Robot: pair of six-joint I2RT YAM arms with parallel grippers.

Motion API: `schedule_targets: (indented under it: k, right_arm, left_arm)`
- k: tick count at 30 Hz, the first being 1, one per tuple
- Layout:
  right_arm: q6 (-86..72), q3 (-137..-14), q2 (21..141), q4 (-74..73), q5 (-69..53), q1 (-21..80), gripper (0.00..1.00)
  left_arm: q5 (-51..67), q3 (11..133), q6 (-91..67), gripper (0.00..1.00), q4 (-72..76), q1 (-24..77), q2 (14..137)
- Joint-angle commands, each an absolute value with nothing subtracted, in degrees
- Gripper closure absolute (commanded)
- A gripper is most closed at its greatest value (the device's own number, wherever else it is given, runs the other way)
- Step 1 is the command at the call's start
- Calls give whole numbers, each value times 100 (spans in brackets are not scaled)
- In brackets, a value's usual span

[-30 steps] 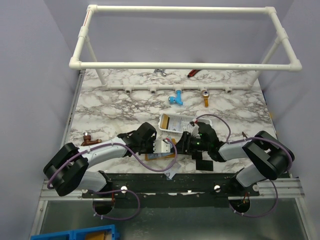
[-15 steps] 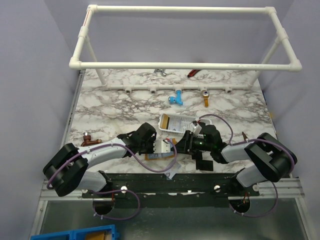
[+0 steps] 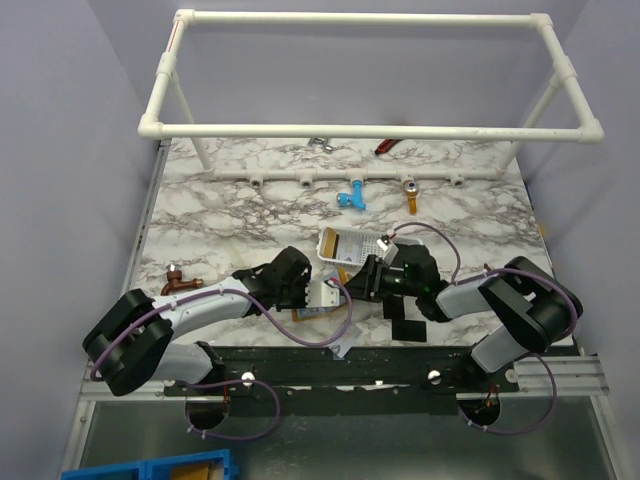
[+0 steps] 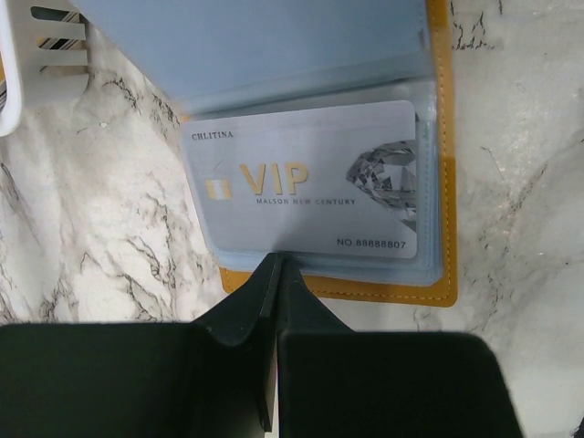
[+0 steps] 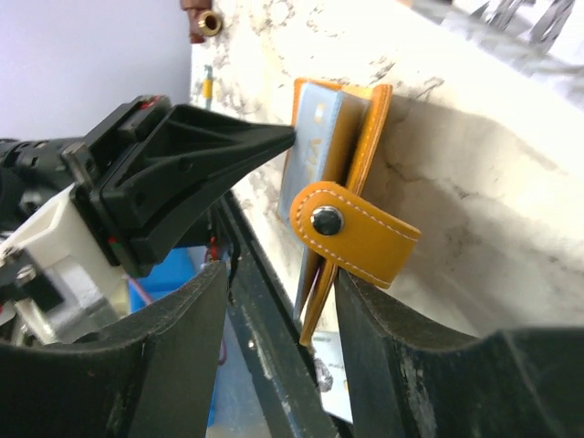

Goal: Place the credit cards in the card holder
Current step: Insert the credit card into the card holder, then pick up the card holder from the center of the board.

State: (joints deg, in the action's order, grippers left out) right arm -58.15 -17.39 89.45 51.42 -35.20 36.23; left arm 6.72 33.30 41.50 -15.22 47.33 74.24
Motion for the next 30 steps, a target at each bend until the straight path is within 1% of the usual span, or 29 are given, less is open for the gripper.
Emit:
schedule_targets:
  k: [1,3,7,11,13,16,18,20,26,30]
  right_arm:
    - [-5190,-2136,8982,3923,-2995,3590,48]
    - [-5010,-2253,8949,3499,-2715,3635,48]
    - [-4883,-2356,8898,3281,-2286,3774,52]
    - [-4732,-2605,9140,3184,-2055,4029,60]
    - [-4774,-2641,9271,3373,-2021,4110,67]
    - [-4816,-2703,9373,3538,-2060,4180,82]
    - [-4761,-2720,9282,3448,-2030,4201,92]
    - [-4667,-2743,8992,3266,-1968,4216,99]
    - [-3604,-3251,7763,1704,-1750,4398,99]
    - [-3301,-3301,7040,1368,-2163,4403,99]
  left_arm:
    - [878,3328,4050,100,-1714,4760,7356]
    - [929,3375,4036,100,-1745,4755,7364]
    - [1033,3448,4008,100,-1804,4755,7356]
    - [1230,3545,3969,100,-1934,4714,7317]
    - [1444,3640,3917,100,-2064,4626,7283]
    - [1728,3796,3872,100,-2326,4439,7238]
    - [1955,3926,3850,100,-2533,4200,7176]
    - [2231,4085,3840,100,-2765,3878,7060]
    - [2981,4669,3801,100,-3201,2779,6798]
    - [3645,4979,3517,100,-3147,2132,6901]
